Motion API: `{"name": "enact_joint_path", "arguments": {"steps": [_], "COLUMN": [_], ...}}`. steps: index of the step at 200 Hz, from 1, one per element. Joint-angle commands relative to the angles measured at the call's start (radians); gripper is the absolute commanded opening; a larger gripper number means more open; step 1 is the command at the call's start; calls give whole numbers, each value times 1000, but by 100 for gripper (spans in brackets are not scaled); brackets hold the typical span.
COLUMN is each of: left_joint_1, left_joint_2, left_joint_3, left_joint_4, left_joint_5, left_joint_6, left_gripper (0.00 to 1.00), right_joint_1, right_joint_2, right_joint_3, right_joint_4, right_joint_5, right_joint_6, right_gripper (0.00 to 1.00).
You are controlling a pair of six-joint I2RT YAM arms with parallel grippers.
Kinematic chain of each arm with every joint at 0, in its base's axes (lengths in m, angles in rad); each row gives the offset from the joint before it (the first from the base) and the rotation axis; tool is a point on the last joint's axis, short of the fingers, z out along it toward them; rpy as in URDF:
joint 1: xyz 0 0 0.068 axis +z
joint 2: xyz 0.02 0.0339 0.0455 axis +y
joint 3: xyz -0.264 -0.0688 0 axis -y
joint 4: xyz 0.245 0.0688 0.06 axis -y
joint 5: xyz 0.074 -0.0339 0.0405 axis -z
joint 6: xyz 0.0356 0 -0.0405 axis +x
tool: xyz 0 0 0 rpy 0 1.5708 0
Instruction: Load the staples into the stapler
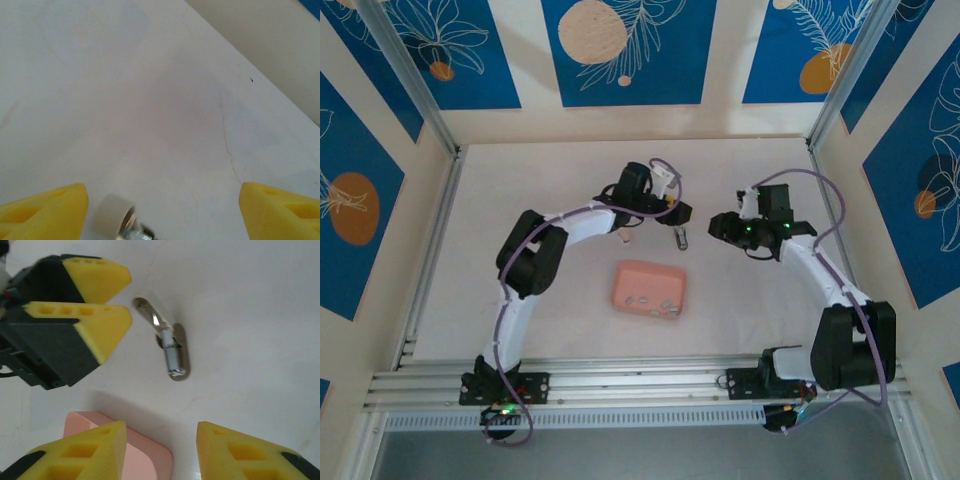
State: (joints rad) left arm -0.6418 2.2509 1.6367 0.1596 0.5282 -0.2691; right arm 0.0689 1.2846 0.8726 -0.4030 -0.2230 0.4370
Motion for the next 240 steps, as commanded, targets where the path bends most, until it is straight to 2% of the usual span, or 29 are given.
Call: {"name": "enact_joint_path", "arguments": {"steps": [1, 55, 119, 171, 201, 240], "left_joint_1": [-13, -31, -32, -31, -29, -19], "left_joint_2": [64, 94, 21, -37, -93, -221], "left_joint_3": [79, 92, -44, -132, -191, -332], "left_joint_4": [-29, 39, 204, 204, 181, 219], "left_joint_5": [36, 95, 226, 282, 223, 30], "left_joint_6": [-30, -59, -27, 65, 87, 57], "left_gripper": [79, 77, 70, 68, 70, 72], "right_joint_1": [-48, -111, -107, -82, -44, 18], "right_joint_2": [-70, -114, -91, -38, 16, 116], "right_joint_3": [-29, -49, -45, -12, 22, 77], "right_joint_4": [-69, -88, -60, -48, -40, -15], "right_joint_5": [-76, -116, -145, -164, -153, -132], "right_joint_6": [-1, -14, -1, 18, 27, 42], "right_gripper": [43, 43, 43, 43, 43, 41]}}
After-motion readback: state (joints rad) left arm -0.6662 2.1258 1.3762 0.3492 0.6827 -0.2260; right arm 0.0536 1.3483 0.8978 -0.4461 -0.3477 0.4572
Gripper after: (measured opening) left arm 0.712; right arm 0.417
